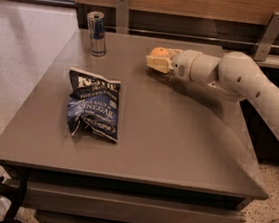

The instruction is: Pick orange

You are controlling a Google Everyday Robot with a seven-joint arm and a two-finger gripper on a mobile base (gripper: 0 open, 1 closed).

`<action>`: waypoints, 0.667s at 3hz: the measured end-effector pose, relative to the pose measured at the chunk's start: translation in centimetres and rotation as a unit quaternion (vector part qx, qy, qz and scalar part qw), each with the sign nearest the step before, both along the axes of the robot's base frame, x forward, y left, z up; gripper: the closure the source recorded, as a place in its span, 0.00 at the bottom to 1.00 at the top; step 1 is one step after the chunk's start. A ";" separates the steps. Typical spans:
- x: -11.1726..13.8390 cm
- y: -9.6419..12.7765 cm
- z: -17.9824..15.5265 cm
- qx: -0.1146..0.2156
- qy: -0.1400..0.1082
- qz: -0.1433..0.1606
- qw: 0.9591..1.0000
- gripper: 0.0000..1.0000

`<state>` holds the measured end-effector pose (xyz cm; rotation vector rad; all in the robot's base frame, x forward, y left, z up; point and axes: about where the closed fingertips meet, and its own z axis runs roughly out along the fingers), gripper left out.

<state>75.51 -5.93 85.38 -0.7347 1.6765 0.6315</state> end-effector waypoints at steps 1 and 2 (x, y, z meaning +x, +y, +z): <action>-0.8 -0.4 3.3 0.001 -0.029 0.001 1.000 1.00; -1.5 -0.9 6.5 -0.005 -0.056 0.000 0.998 1.00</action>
Offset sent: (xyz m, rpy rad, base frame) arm -0.0285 -0.0250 0.1178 -0.0386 -0.1981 -0.0136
